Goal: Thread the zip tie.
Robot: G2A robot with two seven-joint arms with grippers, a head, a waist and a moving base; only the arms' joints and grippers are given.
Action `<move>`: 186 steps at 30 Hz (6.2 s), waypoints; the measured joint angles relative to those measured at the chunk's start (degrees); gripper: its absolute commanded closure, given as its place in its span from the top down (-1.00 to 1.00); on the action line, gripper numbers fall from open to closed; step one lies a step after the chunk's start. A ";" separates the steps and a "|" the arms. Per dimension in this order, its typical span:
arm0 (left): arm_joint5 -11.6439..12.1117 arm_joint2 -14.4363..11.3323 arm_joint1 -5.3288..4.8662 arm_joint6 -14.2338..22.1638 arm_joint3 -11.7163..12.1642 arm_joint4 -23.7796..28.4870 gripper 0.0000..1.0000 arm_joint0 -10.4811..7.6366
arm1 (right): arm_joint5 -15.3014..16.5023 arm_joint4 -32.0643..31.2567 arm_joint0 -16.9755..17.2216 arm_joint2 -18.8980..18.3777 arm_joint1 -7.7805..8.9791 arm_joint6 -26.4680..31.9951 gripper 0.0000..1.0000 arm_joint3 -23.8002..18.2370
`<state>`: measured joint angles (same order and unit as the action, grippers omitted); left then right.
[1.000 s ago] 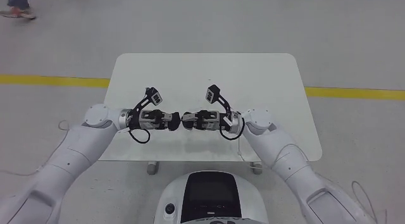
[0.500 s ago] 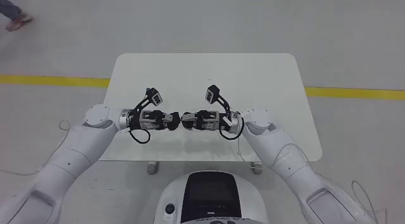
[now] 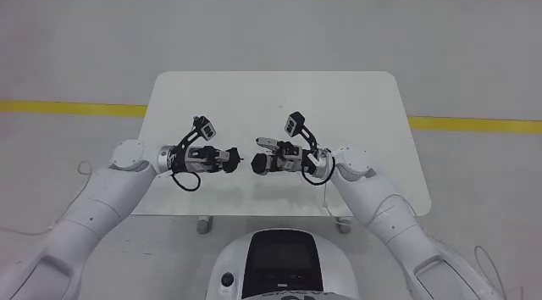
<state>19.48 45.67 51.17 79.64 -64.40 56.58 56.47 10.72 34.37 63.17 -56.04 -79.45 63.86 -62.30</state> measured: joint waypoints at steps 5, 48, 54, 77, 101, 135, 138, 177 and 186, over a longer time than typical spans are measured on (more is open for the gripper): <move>0.00 0.00 0.00 0.00 0.00 -0.06 -1.00 -0.01 | 0.00 -0.01 -0.01 0.01 0.00 0.00 1.00 0.01; 0.00 25.90 10.84 -1.28 3.13 -22.49 -1.00 5.09 | 0.00 -0.01 -0.01 0.01 0.00 0.00 1.00 0.01; 0.00 26.83 10.51 -1.51 4.79 -22.69 -1.00 5.39 | 0.00 -0.01 -0.01 0.01 0.00 0.00 1.00 0.01; 0.00 25.82 9.57 0.00 5.44 -19.65 -1.00 4.43 | 0.00 -0.01 -0.01 0.01 0.00 0.00 1.00 0.01; 0.00 25.82 9.57 0.00 5.44 -19.64 -1.00 4.43 | -16.36 -27.55 -2.09 2.08 2.02 -15.44 1.00 -9.18; 0.00 25.82 9.57 0.00 5.44 -19.64 -1.00 4.43 | -29.71 -52.82 -7.29 11.10 1.24 -17.26 1.00 -12.75; 0.00 25.82 9.57 0.00 5.44 -19.64 -1.00 4.43 | -30.19 -58.13 -8.13 12.91 1.16 -16.97 1.00 -13.78; 0.00 25.82 9.57 0.00 5.44 -19.64 -1.00 4.43 | -23.92 -83.33 -13.68 22.91 -5.20 -6.66 1.00 -6.59; 0.00 25.82 9.57 0.00 5.44 -19.64 -1.00 4.43 | -22.61 -85.31 -13.99 23.29 -5.32 -4.85 1.00 -7.46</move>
<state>19.48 71.48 60.75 79.64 -58.97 36.94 60.90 -11.89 -50.94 49.18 -32.74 -84.76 59.01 -69.76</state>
